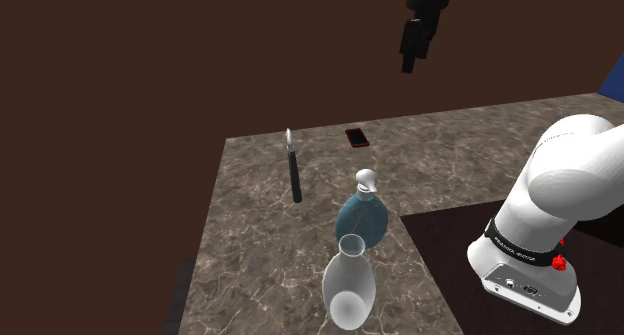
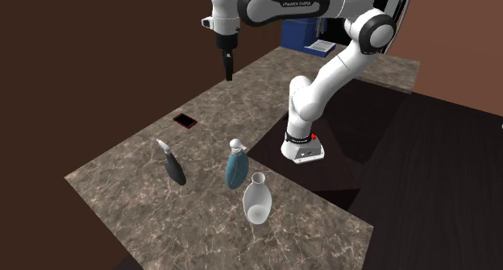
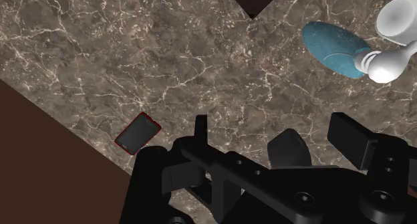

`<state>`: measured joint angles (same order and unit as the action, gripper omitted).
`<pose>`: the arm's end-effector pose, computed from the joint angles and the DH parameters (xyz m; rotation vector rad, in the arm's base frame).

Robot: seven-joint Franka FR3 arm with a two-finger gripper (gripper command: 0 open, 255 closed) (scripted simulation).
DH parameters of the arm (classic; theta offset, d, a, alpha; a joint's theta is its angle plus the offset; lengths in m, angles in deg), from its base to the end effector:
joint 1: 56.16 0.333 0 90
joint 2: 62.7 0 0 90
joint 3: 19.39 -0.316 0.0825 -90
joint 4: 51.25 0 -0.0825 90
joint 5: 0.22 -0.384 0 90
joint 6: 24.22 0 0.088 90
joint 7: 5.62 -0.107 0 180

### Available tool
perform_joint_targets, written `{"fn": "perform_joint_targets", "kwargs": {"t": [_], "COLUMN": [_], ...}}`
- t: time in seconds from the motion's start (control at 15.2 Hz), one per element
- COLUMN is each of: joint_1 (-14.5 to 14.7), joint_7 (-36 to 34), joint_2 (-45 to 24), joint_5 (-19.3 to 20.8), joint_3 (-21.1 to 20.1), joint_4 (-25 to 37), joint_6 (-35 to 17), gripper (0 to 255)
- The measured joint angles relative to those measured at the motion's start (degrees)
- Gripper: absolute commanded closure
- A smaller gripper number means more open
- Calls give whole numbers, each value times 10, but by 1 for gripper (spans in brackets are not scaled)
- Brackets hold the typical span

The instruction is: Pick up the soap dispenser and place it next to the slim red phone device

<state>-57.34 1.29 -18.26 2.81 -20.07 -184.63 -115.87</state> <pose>0.3130 -0.0071 0.6034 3.0721 0.1675 0.0663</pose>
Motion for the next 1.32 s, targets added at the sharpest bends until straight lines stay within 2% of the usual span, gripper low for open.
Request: {"fn": "perform_joint_targets", "kwargs": {"t": [0.13,0.4,0.99,1.32], "joint_1": [3,25,79,101], "joint_7": [-2,-11,-52,-80], "joint_2": [-1,-26,-122,-194], "joint_5": [0,-1,3,19], "joint_3": [-6,-45,-157,-216], "joint_4": [-7,-24,-55,-60], "joint_6": [-5,-30,-105,-145], "gripper": [0,0,0,0]}}
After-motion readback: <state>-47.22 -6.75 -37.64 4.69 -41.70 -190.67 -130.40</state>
